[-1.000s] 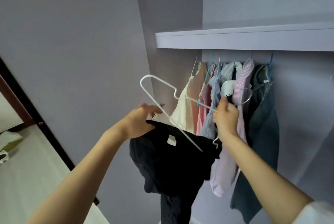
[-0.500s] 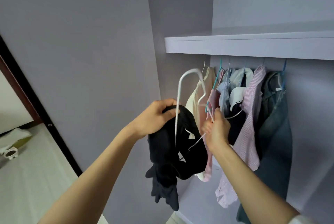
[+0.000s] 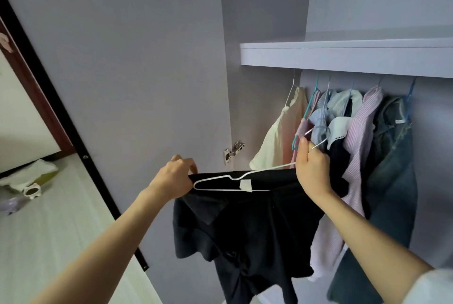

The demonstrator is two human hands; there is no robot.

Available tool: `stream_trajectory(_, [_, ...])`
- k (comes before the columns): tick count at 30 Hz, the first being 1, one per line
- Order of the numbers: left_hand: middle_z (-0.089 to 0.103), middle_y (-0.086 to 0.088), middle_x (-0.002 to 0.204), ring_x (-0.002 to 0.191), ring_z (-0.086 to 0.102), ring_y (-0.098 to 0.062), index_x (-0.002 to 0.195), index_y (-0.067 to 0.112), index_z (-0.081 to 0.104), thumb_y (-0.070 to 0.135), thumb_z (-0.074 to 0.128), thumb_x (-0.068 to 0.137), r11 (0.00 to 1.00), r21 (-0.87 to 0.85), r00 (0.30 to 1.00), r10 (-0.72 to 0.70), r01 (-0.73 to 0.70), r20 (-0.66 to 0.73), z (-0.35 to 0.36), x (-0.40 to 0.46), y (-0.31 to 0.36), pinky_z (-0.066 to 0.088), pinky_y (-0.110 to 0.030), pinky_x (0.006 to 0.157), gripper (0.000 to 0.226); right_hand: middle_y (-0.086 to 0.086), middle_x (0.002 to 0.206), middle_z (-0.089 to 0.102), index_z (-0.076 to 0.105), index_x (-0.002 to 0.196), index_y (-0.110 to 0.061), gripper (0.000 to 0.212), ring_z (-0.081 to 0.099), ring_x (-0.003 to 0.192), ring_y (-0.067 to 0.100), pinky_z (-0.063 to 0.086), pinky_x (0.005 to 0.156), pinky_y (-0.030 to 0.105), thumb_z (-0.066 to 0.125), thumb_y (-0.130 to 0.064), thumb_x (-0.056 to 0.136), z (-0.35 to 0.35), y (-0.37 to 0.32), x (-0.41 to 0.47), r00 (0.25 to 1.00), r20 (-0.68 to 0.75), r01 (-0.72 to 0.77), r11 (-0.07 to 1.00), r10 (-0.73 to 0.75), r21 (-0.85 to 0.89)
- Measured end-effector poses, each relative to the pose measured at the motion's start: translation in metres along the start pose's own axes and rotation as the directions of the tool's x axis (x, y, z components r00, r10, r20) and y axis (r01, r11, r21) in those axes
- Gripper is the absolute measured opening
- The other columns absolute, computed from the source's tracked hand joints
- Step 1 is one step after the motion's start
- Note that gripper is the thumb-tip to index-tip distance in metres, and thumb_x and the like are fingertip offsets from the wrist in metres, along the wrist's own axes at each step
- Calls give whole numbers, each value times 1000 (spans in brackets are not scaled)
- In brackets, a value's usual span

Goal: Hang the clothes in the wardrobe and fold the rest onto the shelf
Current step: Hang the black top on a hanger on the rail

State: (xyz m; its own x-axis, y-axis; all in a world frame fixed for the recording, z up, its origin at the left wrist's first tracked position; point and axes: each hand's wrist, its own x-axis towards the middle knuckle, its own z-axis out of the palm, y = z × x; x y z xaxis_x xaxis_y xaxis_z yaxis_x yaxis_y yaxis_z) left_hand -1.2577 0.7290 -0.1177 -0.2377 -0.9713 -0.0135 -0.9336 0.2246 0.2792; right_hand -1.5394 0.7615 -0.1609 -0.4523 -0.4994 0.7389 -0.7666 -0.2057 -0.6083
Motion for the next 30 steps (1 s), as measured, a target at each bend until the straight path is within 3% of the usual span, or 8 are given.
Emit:
stream_trajectory(3, [43, -4, 119, 104, 53, -27, 114, 23, 55, 7, 49, 84, 998, 21, 997, -55, 54, 51, 4, 3, 0, 44, -29, 79, 35, 34, 65, 62, 64, 80, 13, 33, 60, 61, 50, 47, 57, 45, 47, -10, 97, -4, -4, 3, 998, 58, 39, 985, -30, -166])
stream_trajectory(7, [52, -6, 113, 93, 54, -24, 109, 20, 55, 5, 48, 82, 995, -83, 997, -58, 62, 42, 0, 8, 8, 43, -28, 73, 32, 29, 47, 54, 62, 68, 9, 28, 55, 42, 46, 46, 44, 42, 55, -7, 90, -6, -10, -6, 971, 188, 193, 943, -146, -269])
stream_trajectory(10, [56, -5, 100, 74, 55, -16, 102, 21, 56, 8, 58, 83, 979, -202, 997, -18, 32, 70, -1, 12, 21, 45, -21, 60, 23, 27, 48, 56, 59, 63, 6, 38, 57, 45, 44, 42, 45, 36, 49, -17, 92, 1, -18, -8, 963, 202, 228, 939, -179, -258])
stream_trajectory(17, [62, -6, 103, 92, 56, -26, 102, 16, 66, 17, 62, 87, 990, -138, 995, 3, -18, -103, 10, 15, 29, 46, -31, 77, 15, 19, 73, 66, 49, 74, -7, 43, 62, 77, 39, 30, 59, 30, 30, -34, 101, 16, -20, -16, 874, 482, 209, 944, -63, -257])
stream_trajectory(20, [63, -7, 108, 99, 57, -26, 105, 15, 67, 14, 60, 89, 997, -63, 995, 37, -43, -91, 8, 15, 18, 44, -29, 79, 17, 11, 61, 59, 49, 72, -7, 42, 59, 70, 36, 29, 58, 29, 32, -31, 101, 12, -16, -18, 848, 528, 193, 956, -49, -222])
stream_trajectory(23, [61, -6, 113, 104, 55, -26, 109, 16, 66, 14, 60, 90, 995, -14, 994, 97, -98, -53, 9, 14, 13, 44, -29, 84, 21, -5, 47, 38, 35, 56, -14, 47, 43, 58, 27, 28, 61, 28, 37, -27, 101, 14, -18, -14, 877, 478, -1, 994, 51, -106])
stream_trajectory(26, [61, -4, 114, 106, 55, -24, 110, 18, 66, 13, 58, 90, 984, 6, 983, 176, -176, -56, 9, 13, 14, 44, -30, 89, 23, -3, 47, 37, 31, 54, -20, 48, 40, 53, 23, 29, 60, 27, 36, -31, 100, 17, -20, -18, 838, 535, -76, 993, 111, -88])
stream_trajectory(30, [62, -3, 112, 105, 55, -23, 110, 19, 67, 15, 56, 92, 969, 14, 967, 247, -246, -62, 9, 12, 16, 44, -30, 89, 22, 13, 64, 59, 45, 67, -8, 45, 55, 70, 36, 30, 61, 31, 30, -32, 101, 23, -21, -37, 781, 624, 89, 984, 28, -156])
